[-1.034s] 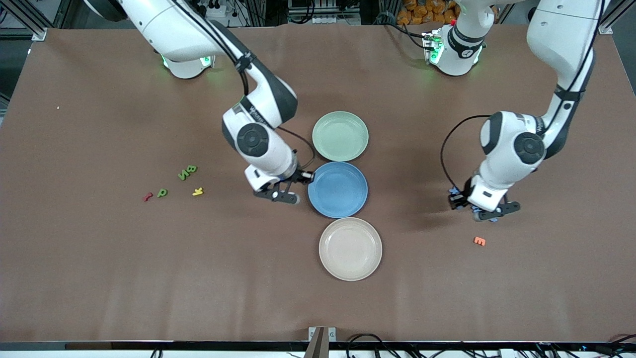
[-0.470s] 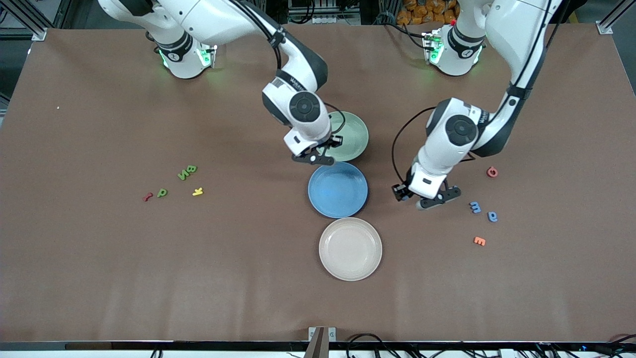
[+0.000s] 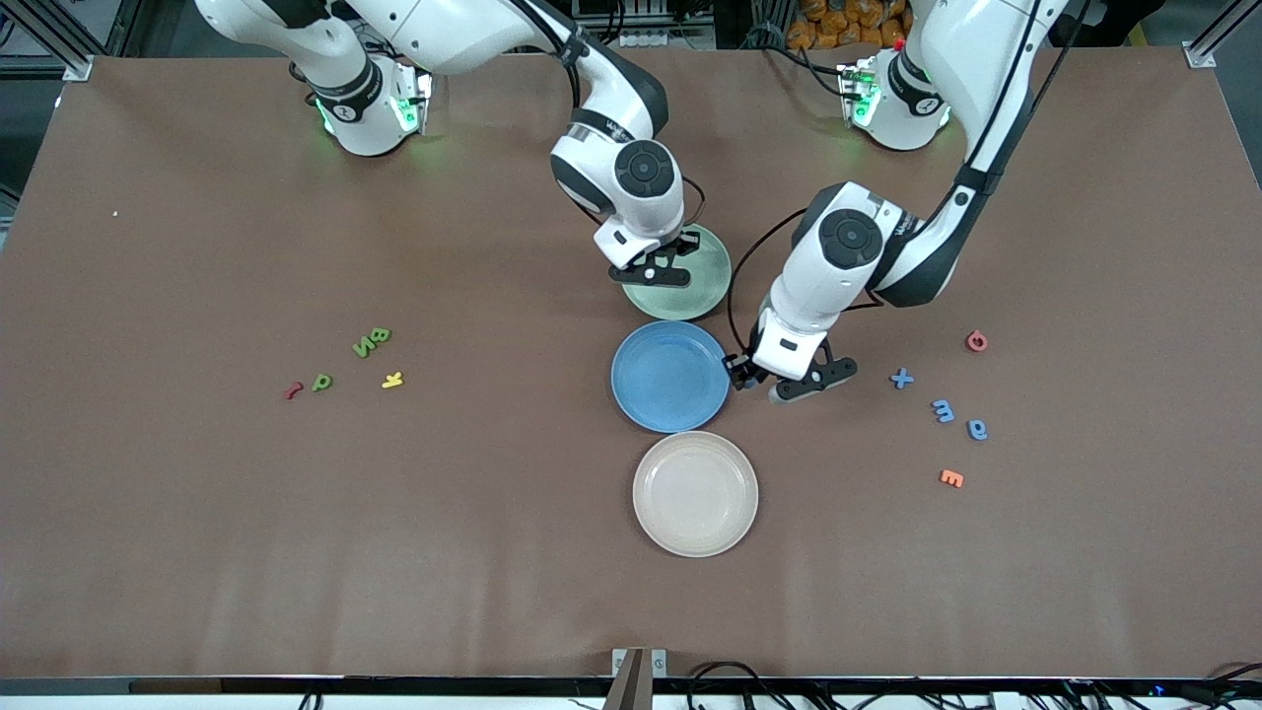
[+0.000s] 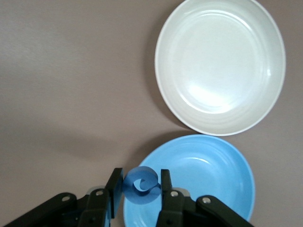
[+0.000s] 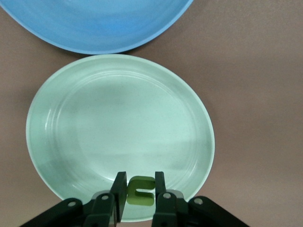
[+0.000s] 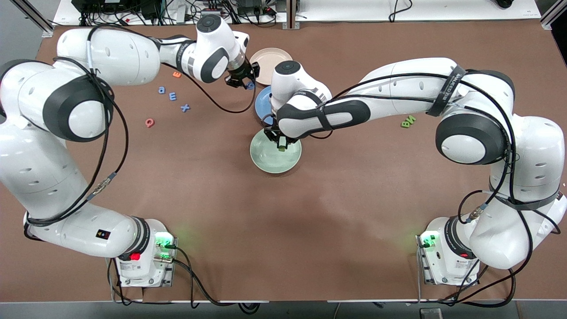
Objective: Sort letters by color into matching plates
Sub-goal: 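Open the left gripper over the blue plate while the right gripper releases onto green plate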
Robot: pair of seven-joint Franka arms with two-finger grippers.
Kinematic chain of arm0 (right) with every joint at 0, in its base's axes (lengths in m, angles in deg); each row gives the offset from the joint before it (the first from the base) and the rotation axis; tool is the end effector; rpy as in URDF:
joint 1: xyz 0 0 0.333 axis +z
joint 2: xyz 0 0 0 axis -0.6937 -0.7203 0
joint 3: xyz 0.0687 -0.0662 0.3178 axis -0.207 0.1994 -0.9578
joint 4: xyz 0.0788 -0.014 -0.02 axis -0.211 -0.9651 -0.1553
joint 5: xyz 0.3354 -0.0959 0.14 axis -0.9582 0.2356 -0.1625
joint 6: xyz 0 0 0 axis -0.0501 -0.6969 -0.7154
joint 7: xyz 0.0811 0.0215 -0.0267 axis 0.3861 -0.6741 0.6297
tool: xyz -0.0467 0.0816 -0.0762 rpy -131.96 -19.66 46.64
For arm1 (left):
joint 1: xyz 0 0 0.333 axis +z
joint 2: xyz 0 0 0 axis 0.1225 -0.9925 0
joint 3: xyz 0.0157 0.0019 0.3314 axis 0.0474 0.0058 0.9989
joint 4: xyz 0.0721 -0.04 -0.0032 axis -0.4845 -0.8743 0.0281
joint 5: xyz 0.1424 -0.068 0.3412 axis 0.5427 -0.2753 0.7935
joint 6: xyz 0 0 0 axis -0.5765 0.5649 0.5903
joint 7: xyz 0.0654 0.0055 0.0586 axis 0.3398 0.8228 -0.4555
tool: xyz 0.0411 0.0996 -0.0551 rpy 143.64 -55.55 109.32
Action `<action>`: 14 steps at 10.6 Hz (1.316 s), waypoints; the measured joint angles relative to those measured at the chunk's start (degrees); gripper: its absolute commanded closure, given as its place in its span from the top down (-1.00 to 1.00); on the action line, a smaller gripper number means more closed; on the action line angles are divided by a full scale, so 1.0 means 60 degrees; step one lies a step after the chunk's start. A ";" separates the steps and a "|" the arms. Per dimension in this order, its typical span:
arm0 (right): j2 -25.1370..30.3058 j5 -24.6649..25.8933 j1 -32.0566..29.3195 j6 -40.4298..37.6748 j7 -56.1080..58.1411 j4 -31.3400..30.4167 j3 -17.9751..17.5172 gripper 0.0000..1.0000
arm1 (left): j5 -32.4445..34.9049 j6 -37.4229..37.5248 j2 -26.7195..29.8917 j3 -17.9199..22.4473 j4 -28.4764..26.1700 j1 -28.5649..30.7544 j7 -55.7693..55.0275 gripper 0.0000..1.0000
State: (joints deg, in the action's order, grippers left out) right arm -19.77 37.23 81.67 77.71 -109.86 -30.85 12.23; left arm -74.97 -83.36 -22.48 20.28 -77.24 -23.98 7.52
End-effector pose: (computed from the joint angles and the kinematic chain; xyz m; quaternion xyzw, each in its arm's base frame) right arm 0.3728 0.5517 0.2511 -0.9923 0.0569 0.1050 0.0317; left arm 0.5401 -0.3350 0.2916 0.9736 0.1954 0.0540 0.1053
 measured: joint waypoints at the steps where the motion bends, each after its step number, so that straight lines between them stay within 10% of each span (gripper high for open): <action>1: -0.0004 0.0029 -0.0004 0.0010 -0.0121 -0.0005 0.0001 1.00 | 0.0000 0.0000 -0.0103 -0.0002 0.0212 -0.0111 -0.0131 -1.00; 5: 0.0009 0.0042 -0.0136 0.0121 -0.0896 0.0017 0.0010 1.00 | 0.0000 0.0000 -0.0688 -0.0009 0.1039 -0.0728 -0.0881 -0.92; 6: 0.0060 0.0046 -0.0230 0.0123 -0.0900 0.0057 0.0011 1.00 | 0.0000 0.0000 -0.0783 -0.0010 0.1132 -0.0858 -0.0991 0.65; 7: 0.0157 0.0065 -0.0333 0.0120 -0.0894 0.0121 0.0007 1.00 | 0.0000 0.0000 -0.0862 -0.0008 0.1213 -0.0966 -0.1084 1.00; 14: 0.1868 0.0128 -0.1838 -0.1935 0.1888 0.0142 0.0132 1.00 | 0.0144 0.0026 -0.1153 0.0086 0.1524 -0.1159 -0.1105 1.00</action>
State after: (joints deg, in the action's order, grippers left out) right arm -8.57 37.99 70.64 66.10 -98.54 -30.00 13.02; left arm -74.10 -83.21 -29.40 20.79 -68.10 -30.94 0.89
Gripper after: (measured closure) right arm 0.000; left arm 0.000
